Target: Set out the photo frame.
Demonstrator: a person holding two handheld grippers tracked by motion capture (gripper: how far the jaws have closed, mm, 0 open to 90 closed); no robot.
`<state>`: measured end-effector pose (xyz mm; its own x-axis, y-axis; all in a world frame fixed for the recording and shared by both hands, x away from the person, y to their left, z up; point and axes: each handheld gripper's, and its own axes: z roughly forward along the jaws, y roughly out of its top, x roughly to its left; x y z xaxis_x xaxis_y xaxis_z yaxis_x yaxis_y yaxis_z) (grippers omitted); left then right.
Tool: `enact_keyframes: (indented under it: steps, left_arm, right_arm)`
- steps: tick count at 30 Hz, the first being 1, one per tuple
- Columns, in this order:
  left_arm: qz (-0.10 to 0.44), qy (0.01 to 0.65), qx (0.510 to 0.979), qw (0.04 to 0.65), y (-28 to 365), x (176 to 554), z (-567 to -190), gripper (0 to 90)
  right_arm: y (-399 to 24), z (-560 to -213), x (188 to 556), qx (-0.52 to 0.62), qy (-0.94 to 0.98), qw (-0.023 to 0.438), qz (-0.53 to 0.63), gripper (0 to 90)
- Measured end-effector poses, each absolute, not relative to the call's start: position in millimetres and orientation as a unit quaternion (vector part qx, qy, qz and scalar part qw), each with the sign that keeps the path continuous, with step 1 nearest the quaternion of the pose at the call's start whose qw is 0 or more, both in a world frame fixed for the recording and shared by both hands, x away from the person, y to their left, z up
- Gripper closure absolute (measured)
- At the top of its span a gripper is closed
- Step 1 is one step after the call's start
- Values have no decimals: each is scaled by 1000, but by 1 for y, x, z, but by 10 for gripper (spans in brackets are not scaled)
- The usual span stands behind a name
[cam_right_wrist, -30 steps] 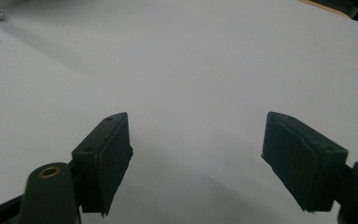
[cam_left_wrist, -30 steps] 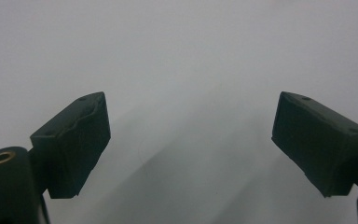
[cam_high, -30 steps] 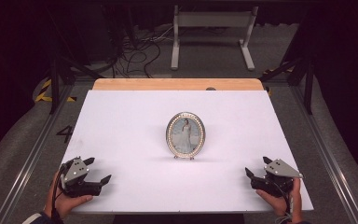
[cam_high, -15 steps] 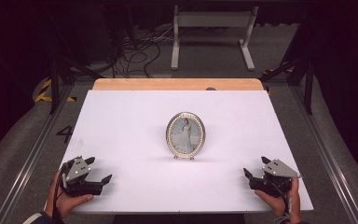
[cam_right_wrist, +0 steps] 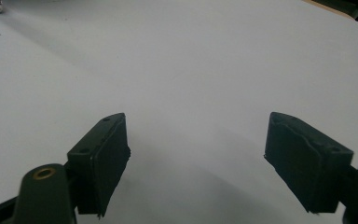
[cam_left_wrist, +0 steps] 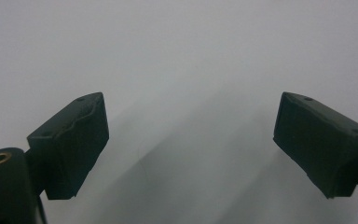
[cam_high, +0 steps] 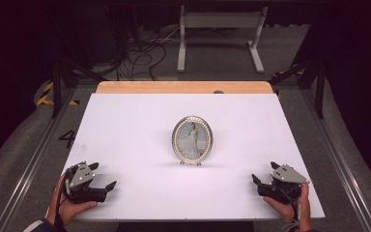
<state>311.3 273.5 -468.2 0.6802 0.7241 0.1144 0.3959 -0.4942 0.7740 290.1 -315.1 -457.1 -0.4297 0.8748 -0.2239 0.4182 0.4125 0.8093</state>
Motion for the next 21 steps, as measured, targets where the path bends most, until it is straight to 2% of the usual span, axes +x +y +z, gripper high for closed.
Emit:
enact_keyframes:
  steps: [21]
  left_arm:
    - [224, 335, 837, 371, 273, 312, -468, 107]
  right_arm:
    - [-317, -456, 290, 421, 769, 330, 350, 210]
